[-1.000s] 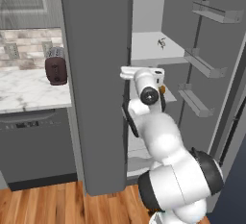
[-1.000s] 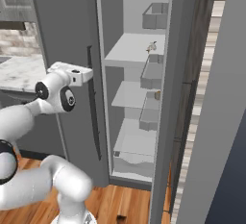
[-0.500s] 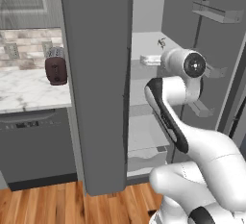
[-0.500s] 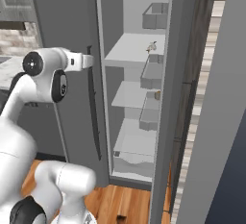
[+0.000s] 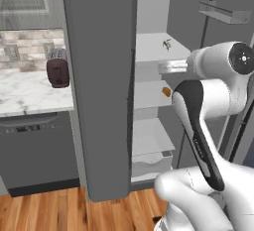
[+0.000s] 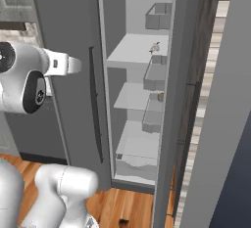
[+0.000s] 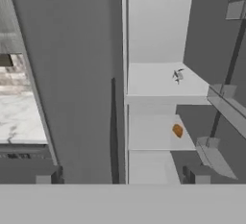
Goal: Pick up the frozen fish from the freezer, place it on any shelf in the fridge, and close the fridge and freezer doors when done.
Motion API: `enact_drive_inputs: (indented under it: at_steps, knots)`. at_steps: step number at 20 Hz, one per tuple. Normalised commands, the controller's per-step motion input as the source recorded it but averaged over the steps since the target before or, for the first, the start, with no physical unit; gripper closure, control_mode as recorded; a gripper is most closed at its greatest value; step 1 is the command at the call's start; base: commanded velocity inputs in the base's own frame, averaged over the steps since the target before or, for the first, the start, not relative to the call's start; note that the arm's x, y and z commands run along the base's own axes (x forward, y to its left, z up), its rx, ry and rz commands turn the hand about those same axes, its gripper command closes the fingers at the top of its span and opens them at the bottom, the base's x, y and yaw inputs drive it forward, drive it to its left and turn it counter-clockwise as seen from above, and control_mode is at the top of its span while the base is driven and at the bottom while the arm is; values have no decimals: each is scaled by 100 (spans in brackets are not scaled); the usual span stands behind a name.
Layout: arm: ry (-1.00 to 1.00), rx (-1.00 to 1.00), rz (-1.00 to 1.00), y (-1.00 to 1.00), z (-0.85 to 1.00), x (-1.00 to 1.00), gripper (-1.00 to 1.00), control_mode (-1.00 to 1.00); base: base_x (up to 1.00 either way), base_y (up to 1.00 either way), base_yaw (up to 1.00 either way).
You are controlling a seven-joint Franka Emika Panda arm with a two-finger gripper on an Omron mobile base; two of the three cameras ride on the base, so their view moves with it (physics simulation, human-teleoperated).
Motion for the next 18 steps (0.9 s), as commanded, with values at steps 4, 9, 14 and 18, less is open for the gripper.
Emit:
enact_drive_inputs:
  at_steps: [4, 9, 14, 18]
  knots:
    - [0, 0, 6, 0, -17, -100, -100, -100, 0, 0, 0]
    - [0, 0, 2, -9, -28, -100, -100, -100, 0, 0, 0]
    - [0, 1, 0, -36, -13, -100, -100, -100, 0, 0, 0]
    - [3, 0, 0, -74, 0, -100, -100, -100, 0, 0, 0]
